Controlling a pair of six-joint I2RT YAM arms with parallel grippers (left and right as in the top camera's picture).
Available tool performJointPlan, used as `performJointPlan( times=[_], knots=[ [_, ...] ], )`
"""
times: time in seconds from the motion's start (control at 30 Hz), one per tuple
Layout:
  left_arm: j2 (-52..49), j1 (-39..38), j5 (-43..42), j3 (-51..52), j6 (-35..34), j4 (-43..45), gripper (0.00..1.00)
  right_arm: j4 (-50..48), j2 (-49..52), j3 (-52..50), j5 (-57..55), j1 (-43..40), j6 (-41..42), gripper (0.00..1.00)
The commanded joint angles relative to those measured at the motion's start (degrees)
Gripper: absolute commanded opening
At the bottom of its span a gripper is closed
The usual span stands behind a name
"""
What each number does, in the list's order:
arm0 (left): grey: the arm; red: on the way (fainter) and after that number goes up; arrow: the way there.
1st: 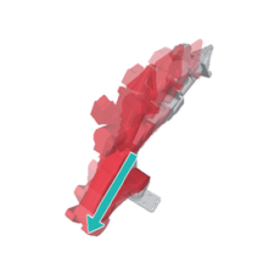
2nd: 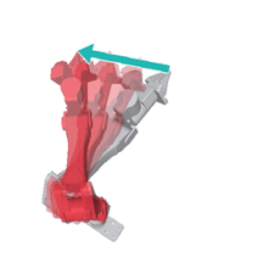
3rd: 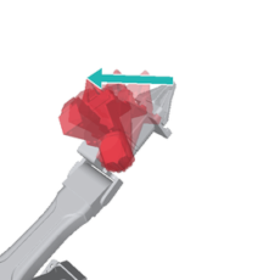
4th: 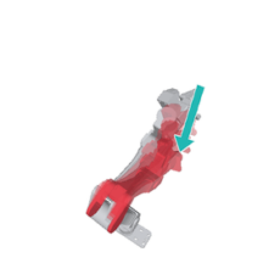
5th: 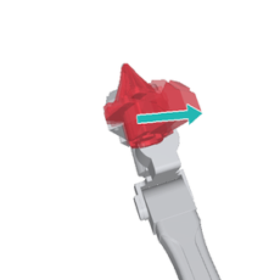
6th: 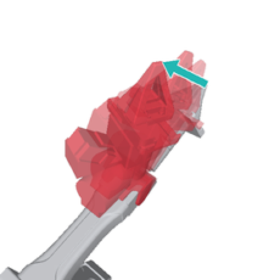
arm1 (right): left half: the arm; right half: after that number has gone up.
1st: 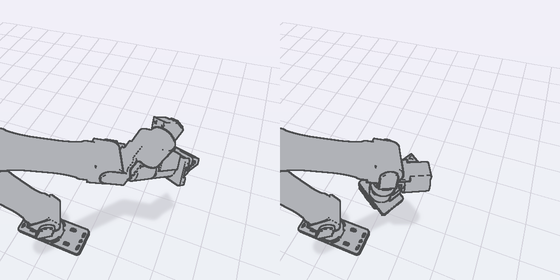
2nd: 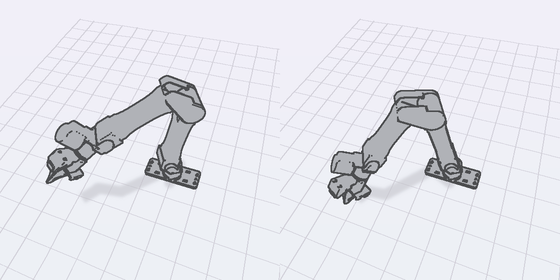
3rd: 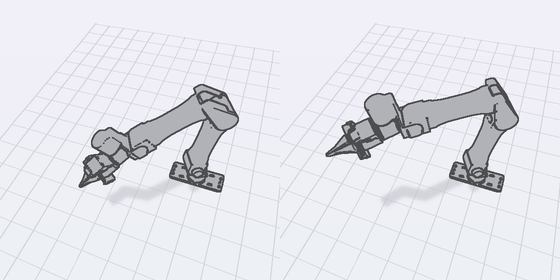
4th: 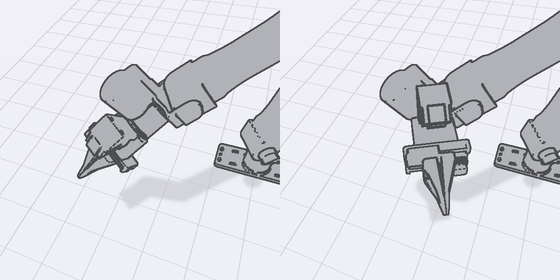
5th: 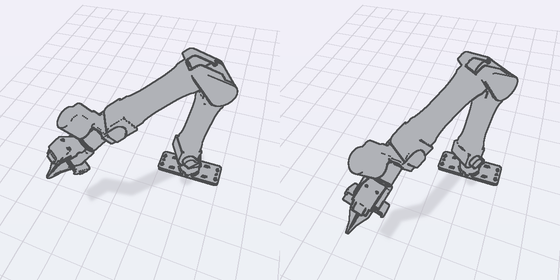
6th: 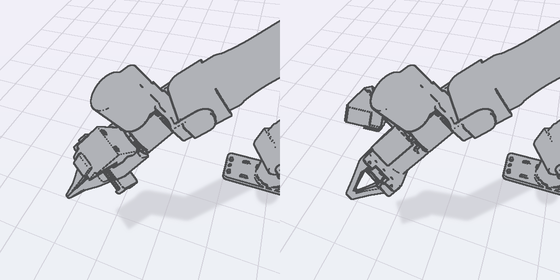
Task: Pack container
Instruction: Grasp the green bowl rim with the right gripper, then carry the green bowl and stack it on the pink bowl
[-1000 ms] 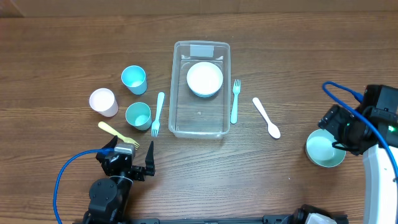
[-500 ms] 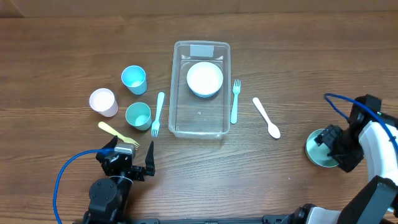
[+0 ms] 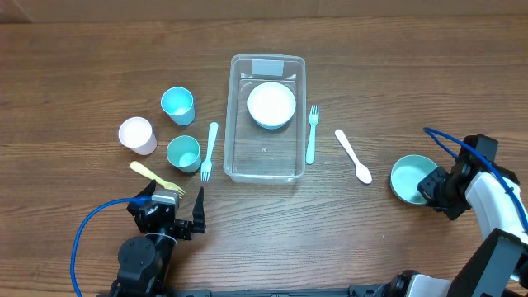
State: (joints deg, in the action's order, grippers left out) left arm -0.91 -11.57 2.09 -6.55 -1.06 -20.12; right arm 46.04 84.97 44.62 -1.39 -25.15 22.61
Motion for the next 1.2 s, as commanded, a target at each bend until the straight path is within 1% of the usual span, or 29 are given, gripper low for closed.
performJointPlan(
  times=[0.0, 0.27, 0.37, 0.43, 0.5, 0.53, 0.67, 0.73, 0.83, 0.93, 1.03, 1.1, 1.17],
  knots=[
    [0.4, 0.3, -0.6, 0.5, 0.7, 0.2, 1.0, -0.9, 0.0, 0.2, 1.2, -0.3, 0.0, 0.04],
    [0.4, 0.3, -0.6, 0.5, 0.7, 0.2, 1.0, 0.4, -0.1, 17.3, 11.1, 0.2, 0.0, 0.04],
    [0.4, 0.3, -0.6, 0.5, 0.7, 0.2, 1.0, 1.0, -0.1, 22.0, 15.6, 2.9, -0.1, 0.04],
    [0.5, 0.3, -0.6, 0.5, 0.7, 0.2, 1.0, 0.0, -0.1, 25.0, 18.1, 7.6, -0.1, 0.04],
    [0.5, 0.3, -0.6, 0.5, 0.7, 0.2, 1.0, -3.0, -0.1, 27.5, 18.0, 14.4, -0.3, 0.04],
    [0.5, 0.3, -0.6, 0.5, 0.7, 0.2, 1.0, -7.6, -0.1, 28.8, 18.0, 20.7, -0.9, 0.04],
    [0.5, 0.3, -0.6, 0.5, 0.7, 0.2, 1.0, -19.1, 0.4, 28.9, 15.7, 33.3, -4.3, 0.04],
    [0.5, 0.3, -0.6, 0.5, 0.7, 0.2, 1.0, -23.0, 2.3, 28.9, 14.5, 38.0, -5.0, 0.04],
    [0.4, 0.3, -0.6, 0.5, 0.7, 0.2, 1.0, -25.7, 7.1, 28.9, 14.5, 42.4, -5.0, 0.04],
    [0.4, 0.3, -0.6, 0.5, 0.7, 0.2, 1.0, -28.9, 13.0, 29.2, 13.5, 46.1, -5.0, 0.04],
    [0.4, 0.3, -0.6, 0.5, 0.7, 0.2, 1.0, -28.9, 18.2, 30.5, 13.0, 47.2, -5.0, 0.04],
    [0.4, 0.3, -0.6, 0.5, 0.7, 0.2, 1.0, -29.3, 19.4, 30.5, 12.8, 47.3, -5.0, 0.04],
    [0.4, 0.3, -0.6, 0.5, 0.7, 0.2, 1.0, -29.4, 19.7, 30.5, 9.4, 47.3, -5.0, 0.04]
  ],
)
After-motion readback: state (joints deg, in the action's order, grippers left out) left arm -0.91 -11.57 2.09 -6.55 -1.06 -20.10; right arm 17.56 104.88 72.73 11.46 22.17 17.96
